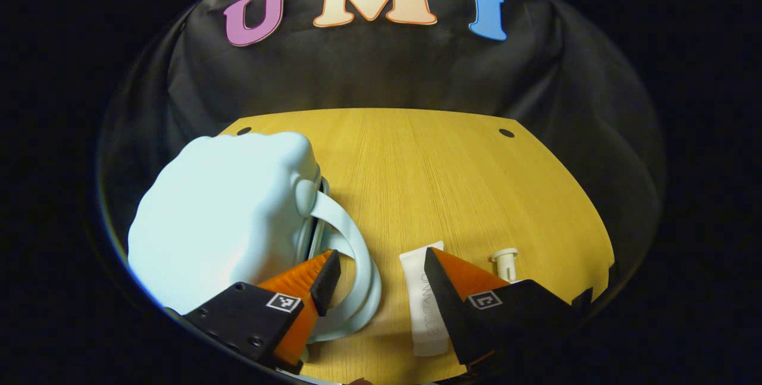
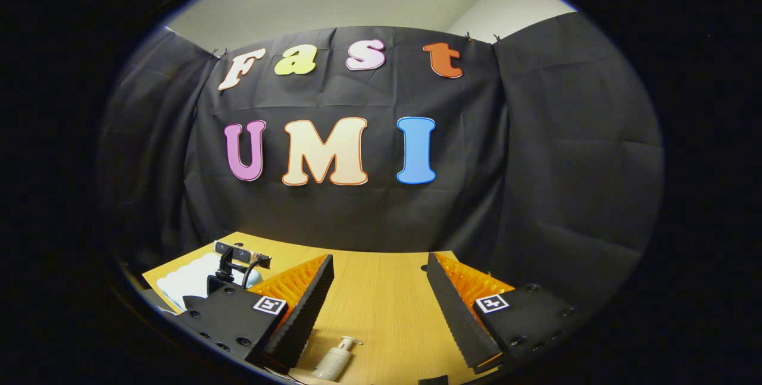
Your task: First open the suitcase, pack the skin care products into it, and then close the suitcase.
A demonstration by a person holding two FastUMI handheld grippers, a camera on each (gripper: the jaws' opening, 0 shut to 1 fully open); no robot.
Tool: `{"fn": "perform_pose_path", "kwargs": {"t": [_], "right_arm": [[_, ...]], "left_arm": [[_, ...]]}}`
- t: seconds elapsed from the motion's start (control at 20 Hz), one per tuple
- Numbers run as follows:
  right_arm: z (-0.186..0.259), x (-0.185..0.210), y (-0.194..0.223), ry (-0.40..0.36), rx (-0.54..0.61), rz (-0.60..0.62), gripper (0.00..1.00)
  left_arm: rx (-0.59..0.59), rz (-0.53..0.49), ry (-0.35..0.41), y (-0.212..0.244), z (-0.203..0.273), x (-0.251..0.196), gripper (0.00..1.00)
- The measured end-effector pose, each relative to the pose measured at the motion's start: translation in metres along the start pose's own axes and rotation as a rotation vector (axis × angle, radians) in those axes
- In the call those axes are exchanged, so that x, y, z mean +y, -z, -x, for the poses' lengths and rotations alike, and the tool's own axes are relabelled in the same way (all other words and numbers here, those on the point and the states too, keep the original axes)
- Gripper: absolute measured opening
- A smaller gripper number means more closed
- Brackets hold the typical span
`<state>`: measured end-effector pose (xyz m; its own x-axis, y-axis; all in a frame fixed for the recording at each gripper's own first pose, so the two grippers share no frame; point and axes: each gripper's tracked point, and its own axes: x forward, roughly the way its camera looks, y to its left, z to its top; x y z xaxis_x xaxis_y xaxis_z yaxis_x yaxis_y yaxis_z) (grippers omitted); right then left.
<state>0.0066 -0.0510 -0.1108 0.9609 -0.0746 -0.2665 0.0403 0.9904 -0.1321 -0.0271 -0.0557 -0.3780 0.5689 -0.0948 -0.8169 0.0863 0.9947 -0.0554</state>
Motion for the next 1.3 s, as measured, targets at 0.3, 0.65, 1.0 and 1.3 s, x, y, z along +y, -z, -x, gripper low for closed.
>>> {"fn": "perform_pose_path", "kwargs": {"t": [0.3, 0.65, 1.0, 1.3], "right_arm": [[0.003, 0.002, 0.003, 0.015, 0.009, 0.01, 0.99], [0.005, 0.003, 0.002, 0.016, -0.013, 0.004, 1.0], [0.005, 0.01, 0.002, -0.01, -0.029, -0.027, 1.0], [0.002, 0.021, -0.003, -0.044, -0.053, -0.041, 1.0]], "left_arm": [[0.111, 0.004, -0.028, 0.016, -0.015, 0.01, 0.42], [0.132, -0.064, -0.016, 0.007, -0.007, 0.009, 0.03], [0.107, -0.003, 0.029, -0.025, 0.024, 0.005, 0.0], [-0.002, 0.005, 0.051, -0.085, 0.07, 0.03, 0.0]]}}
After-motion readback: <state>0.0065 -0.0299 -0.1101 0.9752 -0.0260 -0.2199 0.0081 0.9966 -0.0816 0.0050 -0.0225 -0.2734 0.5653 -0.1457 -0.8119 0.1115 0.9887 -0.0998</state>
